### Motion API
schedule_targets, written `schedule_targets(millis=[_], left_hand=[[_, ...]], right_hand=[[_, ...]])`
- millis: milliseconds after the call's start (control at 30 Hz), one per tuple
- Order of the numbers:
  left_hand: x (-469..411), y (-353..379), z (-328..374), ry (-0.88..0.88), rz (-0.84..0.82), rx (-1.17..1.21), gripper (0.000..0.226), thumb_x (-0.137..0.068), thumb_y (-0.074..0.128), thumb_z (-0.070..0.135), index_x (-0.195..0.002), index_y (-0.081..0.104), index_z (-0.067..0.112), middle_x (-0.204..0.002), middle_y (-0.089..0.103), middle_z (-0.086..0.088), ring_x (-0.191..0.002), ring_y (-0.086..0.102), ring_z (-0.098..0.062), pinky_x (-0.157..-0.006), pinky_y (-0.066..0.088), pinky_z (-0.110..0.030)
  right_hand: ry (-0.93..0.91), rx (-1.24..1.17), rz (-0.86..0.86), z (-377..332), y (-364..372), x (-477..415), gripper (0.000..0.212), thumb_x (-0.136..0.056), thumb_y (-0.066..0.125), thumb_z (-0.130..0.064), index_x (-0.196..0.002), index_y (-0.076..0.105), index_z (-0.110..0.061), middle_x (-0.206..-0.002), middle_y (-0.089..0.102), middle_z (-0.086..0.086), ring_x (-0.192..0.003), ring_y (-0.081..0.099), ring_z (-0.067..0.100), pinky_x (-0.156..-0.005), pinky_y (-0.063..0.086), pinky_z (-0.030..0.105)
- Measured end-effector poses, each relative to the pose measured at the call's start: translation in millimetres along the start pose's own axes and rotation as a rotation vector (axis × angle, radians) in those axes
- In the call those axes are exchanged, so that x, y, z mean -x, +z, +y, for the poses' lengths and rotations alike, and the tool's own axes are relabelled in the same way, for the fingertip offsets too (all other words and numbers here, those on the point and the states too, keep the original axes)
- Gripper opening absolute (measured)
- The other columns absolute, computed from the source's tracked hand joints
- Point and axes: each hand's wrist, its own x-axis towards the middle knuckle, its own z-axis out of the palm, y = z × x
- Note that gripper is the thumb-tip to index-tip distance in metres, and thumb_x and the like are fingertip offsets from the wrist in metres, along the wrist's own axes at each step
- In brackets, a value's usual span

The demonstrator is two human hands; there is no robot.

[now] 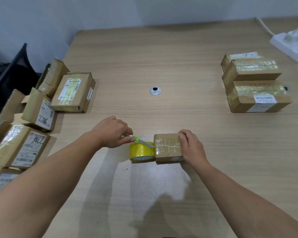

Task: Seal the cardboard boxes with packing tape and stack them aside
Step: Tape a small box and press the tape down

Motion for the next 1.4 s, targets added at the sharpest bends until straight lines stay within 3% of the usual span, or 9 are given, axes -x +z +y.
schedule_targets(millis=[233, 367, 433, 567, 633, 800, 933, 1133, 1400], left_hand=[[-4.5, 3.3, -5.7, 0.005, -0.066, -0.036, 0.101, -0.07, -0.01, 0.086, -0.12, 0.064, 0.039, -0.104, 0.069, 0.012, -0.103, 0.06, -0.012, -0.079, 0.028, -0.029], [-6.1, -0.9, -5.5, 0.025, -0.046, -0.07, 0.111, -0.067, -0.022, 0.086, -0.119, 0.065, 0.039, -0.099, 0.068, 0.012, -0.099, 0.061, -0.011, -0.078, 0.026, -0.028], [-6.9, -3.8, -3.9, 0.03, -0.059, -0.086, 0.091, -0.08, -0.005, 0.082, -0.119, 0.065, 0.038, -0.1, 0.069, 0.011, -0.1, 0.061, -0.013, -0.078, 0.025, -0.029], [-8.6, -8.3, 3.2, 0.016, -0.081, -0.085, 0.051, -0.099, 0.03, 0.066, -0.121, 0.065, 0.036, -0.105, 0.07, 0.009, -0.104, 0.061, -0.015, -0.082, 0.031, -0.031], [-9.1, -8.3, 3.4, -0.004, -0.07, -0.082, 0.051, -0.098, 0.031, 0.066, -0.122, 0.065, 0.037, -0.106, 0.07, 0.009, -0.104, 0.061, -0.015, -0.085, 0.034, -0.032], [-11.2, -6.9, 0.8, -0.102, -0.058, -0.104, 0.051, -0.098, 0.031, 0.067, -0.117, 0.066, 0.035, -0.1, 0.07, 0.006, -0.099, 0.063, -0.018, -0.081, 0.034, -0.032], [-14.4, -8.6, 0.6, -0.249, -0.086, -0.084, 0.047, -0.1, 0.033, 0.063, -0.109, 0.067, 0.032, -0.099, 0.069, 0.003, -0.099, 0.062, -0.021, -0.075, 0.029, -0.033], [-6.2, 34.5, 7.0, -0.574, -0.21, 0.279, 0.032, -0.104, 0.043, 0.037, -0.128, 0.051, 0.018, -0.118, 0.063, -0.015, -0.099, 0.058, -0.032, -0.074, 0.042, -0.035], [6.4, 99.1, 42.6, -0.754, -0.102, 0.58, 0.017, -0.095, 0.059, 0.023, -0.107, 0.058, 0.011, -0.11, 0.056, -0.014, -0.099, 0.056, -0.032, -0.078, 0.041, -0.033]], right_hand=[[0.003, -0.001, 0.006, -0.8, 0.4, 1.6, 0.017, -0.107, 0.04, -0.029, -0.109, 0.056, -0.029, -0.11, 0.059, -0.004, -0.094, 0.051, 0.008, -0.073, 0.031, 0.021], [0.005, -0.007, 0.005, 0.0, 0.4, 1.1, 0.02, -0.107, 0.04, -0.03, -0.113, 0.058, -0.026, -0.112, 0.059, -0.004, -0.097, 0.052, 0.009, -0.077, 0.03, 0.023], [0.005, -0.006, 0.001, -0.4, 0.5, 1.0, 0.02, -0.107, 0.04, -0.031, -0.113, 0.058, -0.026, -0.112, 0.059, -0.004, -0.097, 0.052, 0.009, -0.077, 0.031, 0.024], [0.008, -0.003, -0.001, -0.7, -0.2, 1.9, 0.02, -0.108, 0.039, -0.031, -0.114, 0.058, -0.026, -0.112, 0.058, -0.004, -0.096, 0.052, 0.008, -0.071, 0.033, 0.015], [0.001, -0.003, 0.002, -1.2, -0.7, 2.0, 0.019, -0.108, 0.039, -0.031, -0.112, 0.057, -0.028, -0.111, 0.058, -0.005, -0.095, 0.052, 0.007, -0.073, 0.033, 0.009], [0.004, -0.007, -0.002, -2.0, -0.2, 1.7, 0.019, -0.107, 0.039, -0.031, -0.112, 0.058, -0.027, -0.111, 0.059, -0.004, -0.095, 0.052, 0.009, -0.074, 0.032, 0.024], [-0.003, 0.008, -0.001, -2.2, -0.6, 2.3, 0.017, -0.107, 0.039, -0.031, -0.108, 0.056, -0.03, -0.109, 0.058, -0.004, -0.091, 0.051, 0.002, -0.073, 0.034, 0.006], [-0.006, 0.01, 0.011, -3.8, 0.5, 3.6, 0.015, -0.108, 0.039, -0.03, -0.105, 0.054, -0.034, -0.108, 0.058, -0.006, -0.093, 0.05, -0.007, -0.075, 0.031, 0.0], [-0.022, 0.028, 0.009, -0.8, 1.4, 1.0, 0.019, -0.107, 0.04, -0.029, -0.111, 0.058, -0.027, -0.111, 0.059, -0.004, -0.092, 0.05, 0.004, -0.077, 0.031, 0.0]])
